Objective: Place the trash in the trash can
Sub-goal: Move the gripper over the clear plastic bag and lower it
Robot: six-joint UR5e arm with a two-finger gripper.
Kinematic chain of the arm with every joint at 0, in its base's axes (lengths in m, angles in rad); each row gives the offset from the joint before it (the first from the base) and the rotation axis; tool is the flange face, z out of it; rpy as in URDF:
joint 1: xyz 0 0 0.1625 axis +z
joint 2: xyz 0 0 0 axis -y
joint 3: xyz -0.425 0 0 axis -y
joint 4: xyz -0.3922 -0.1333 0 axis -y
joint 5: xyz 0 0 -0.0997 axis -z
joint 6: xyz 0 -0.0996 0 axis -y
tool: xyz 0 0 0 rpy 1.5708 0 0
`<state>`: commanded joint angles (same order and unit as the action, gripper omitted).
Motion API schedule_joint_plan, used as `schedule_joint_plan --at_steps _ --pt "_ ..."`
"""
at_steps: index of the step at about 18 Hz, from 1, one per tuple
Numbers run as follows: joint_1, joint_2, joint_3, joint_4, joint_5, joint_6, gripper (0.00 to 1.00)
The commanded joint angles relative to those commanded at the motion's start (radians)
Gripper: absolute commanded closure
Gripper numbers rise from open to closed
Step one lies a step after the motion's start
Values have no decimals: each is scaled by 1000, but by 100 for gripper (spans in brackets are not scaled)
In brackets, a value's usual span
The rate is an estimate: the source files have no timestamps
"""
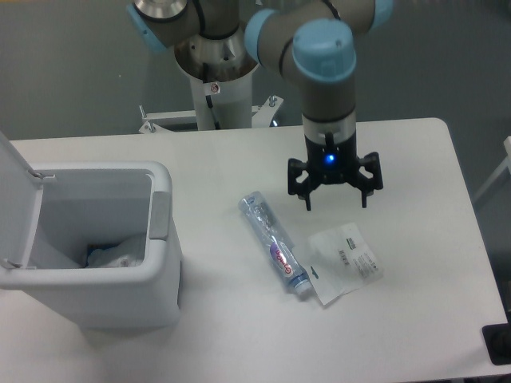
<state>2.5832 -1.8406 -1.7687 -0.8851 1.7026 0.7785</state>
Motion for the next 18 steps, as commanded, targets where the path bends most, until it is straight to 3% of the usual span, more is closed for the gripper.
schedule_joint_plan --at_steps 4,7,12,18 --pt "3 -60 -38 5 3 307 0" --pt "3 -94 -54 12 5 447 0" --pt "2 -160 -64 86 5 487 0" --pt "2 -184 -60 97 -8 469 0"
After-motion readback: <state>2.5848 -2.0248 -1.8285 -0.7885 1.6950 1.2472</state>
